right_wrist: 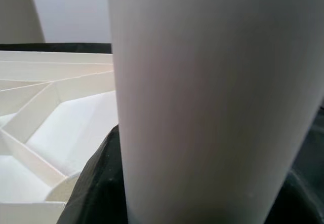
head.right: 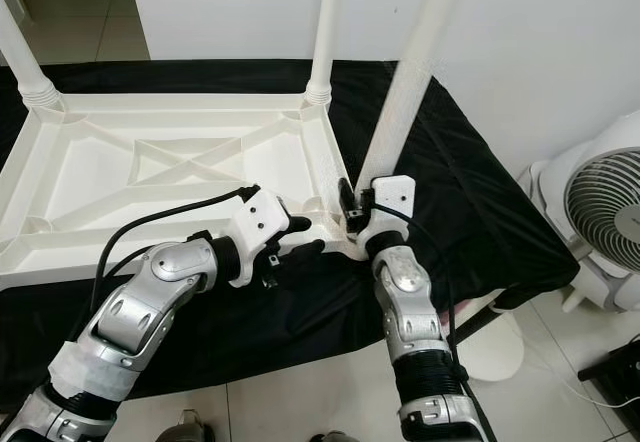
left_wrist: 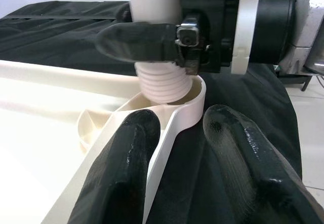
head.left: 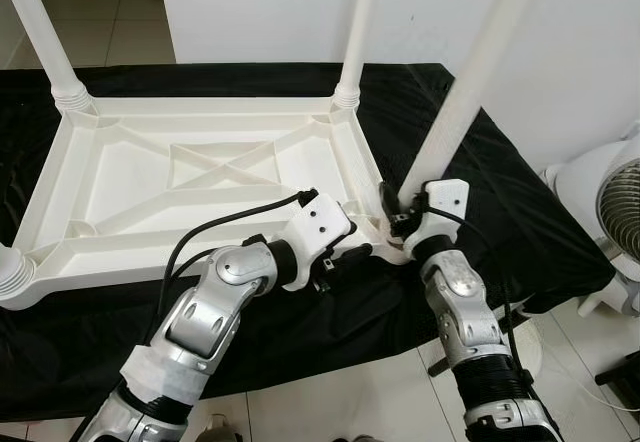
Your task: Building children table
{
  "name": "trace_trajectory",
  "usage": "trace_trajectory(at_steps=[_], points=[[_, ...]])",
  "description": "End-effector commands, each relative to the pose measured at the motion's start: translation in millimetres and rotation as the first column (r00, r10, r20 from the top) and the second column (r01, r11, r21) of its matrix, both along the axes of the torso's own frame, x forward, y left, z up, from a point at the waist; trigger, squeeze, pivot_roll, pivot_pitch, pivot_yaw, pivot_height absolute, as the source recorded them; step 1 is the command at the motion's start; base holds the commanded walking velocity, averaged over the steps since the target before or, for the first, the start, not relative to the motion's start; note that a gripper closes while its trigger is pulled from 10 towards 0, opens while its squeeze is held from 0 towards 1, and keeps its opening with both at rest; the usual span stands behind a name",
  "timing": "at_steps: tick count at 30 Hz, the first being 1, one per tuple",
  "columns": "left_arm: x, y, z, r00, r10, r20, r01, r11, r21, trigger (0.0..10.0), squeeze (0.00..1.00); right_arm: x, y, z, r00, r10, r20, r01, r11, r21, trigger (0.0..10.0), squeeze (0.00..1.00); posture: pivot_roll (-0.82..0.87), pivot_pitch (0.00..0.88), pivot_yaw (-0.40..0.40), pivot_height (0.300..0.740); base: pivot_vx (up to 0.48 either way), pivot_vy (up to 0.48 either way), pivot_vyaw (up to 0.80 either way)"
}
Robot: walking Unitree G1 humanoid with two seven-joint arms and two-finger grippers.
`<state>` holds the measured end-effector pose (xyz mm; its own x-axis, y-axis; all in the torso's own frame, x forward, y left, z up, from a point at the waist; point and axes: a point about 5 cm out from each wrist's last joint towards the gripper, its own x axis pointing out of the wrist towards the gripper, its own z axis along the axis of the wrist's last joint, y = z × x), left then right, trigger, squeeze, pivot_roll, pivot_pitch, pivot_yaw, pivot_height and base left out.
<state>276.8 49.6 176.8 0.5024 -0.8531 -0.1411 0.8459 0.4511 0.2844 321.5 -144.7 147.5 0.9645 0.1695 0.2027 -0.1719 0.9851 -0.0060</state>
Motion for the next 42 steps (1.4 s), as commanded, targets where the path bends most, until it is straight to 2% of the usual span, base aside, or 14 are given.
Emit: trace_trajectory(at_steps=[1,8,11,12,13,16,27,30,35,39,42], points=[[1.8,4.0,0.7,0.997,0.077,0.017,-0.077,0.997,-0.007,10.0,0.00,-3.9,-6.5,-7.8,0.999,-0.015,-0.030,0.016,1.000,0.003,10.0,0.00,0.11,0.052,-0.082,0.740,0.000,0.000,0.00],[1.6,4.2,1.6,0.997,0.075,0.020,-0.075,0.997,-0.007,10.0,0.00,-9.4,-7.2,-13.4,0.999,0.010,-0.040,-0.010,1.000,-0.009,10.0,0.00,0.11,0.045,-0.078,0.740,0.000,0.000,0.00],[0.6,3.8,2.2,0.997,0.071,0.020,-0.070,0.997,-0.008,10.0,0.00,-12.9,-4.3,-18.8,0.997,0.055,-0.055,-0.056,0.998,-0.030,10.0,0.00,0.11,0.044,-0.074,0.740,0.000,0.000,0.00],[0.2,3.9,2.3,0.997,0.070,0.019,-0.070,0.998,-0.009,10.0,0.00,-15.3,2.0,-20.6,0.991,0.119,-0.055,-0.123,0.990,-0.074,10.0,0.00,0.10,0.043,-0.068,0.740,0.000,0.000,0.00],[0.1,4.0,2.4,0.997,0.070,0.018,-0.070,0.998,-0.009,10.0,0.00,-15.8,4.2,-20.7,0.989,0.140,-0.055,-0.144,0.985,-0.090,10.0,0.00,0.10,0.043,-0.068,0.740,0.000,0.000,0.00],[0.4,4.0,2.9,0.997,0.069,0.020,-0.069,0.998,-0.008,10.0,0.00,-15.7,6.7,-19.7,0.984,0.172,-0.055,-0.177,0.979,-0.102,10.0,0.00,0.11,0.043,-0.069,0.740,0.000,0.000,0.00],[1.2,5.7,5.3,0.997,0.065,0.028,-0.065,0.998,0.000,10.0,0.00,-17.1,7.7,-23.0,0.973,0.223,-0.066,-0.232,0.955,-0.187,10.0,0.00,0.11,0.050,-0.065,0.740,0.000,0.000,0.00],[2.8,8.5,7.3,0.997,0.076,0.033,-0.076,0.997,0.000,10.0,0.00,-23.0,5.8,-26.3,0.965,0.258,-0.048,-0.262,0.936,-0.236,10.0,0.00,0.11,0.062,-0.063,0.740,0.000,0.000,0.00],[3.4,11.6,8.7,0.996,0.086,0.034,-0.086,0.996,-0.002,10.0,0.00,-29.3,3.5,-25.3,0.959,0.285,-0.009,-0.277,0.926,-0.257,10.0,0.00,0.10,0.076,-0.059,0.740,0.000,0.000,0.00],[3.4,12.7,9.4,0.995,0.090,0.035,-0.090,0.996,-0.002,10.0,0.00,-29.5,0.4,-27.1,0.963,0.271,-0.011,-0.264,0.930,-0.257,10.0,0.00,0.10,0.080,-0.056,0.740,0.000,0.000,0.00],[3.7,13.8,10.8,0.995,0.093,0.037,-0.093,0.996,-0.002,10.0,0.00,-29.2,-4.5,-35.7,0.970,0.237,-0.058,-0.243,0.959,-0.149,10.0,0.00,0.10,0.086,-0.054,0.740,0.000,0.000,0.00]])
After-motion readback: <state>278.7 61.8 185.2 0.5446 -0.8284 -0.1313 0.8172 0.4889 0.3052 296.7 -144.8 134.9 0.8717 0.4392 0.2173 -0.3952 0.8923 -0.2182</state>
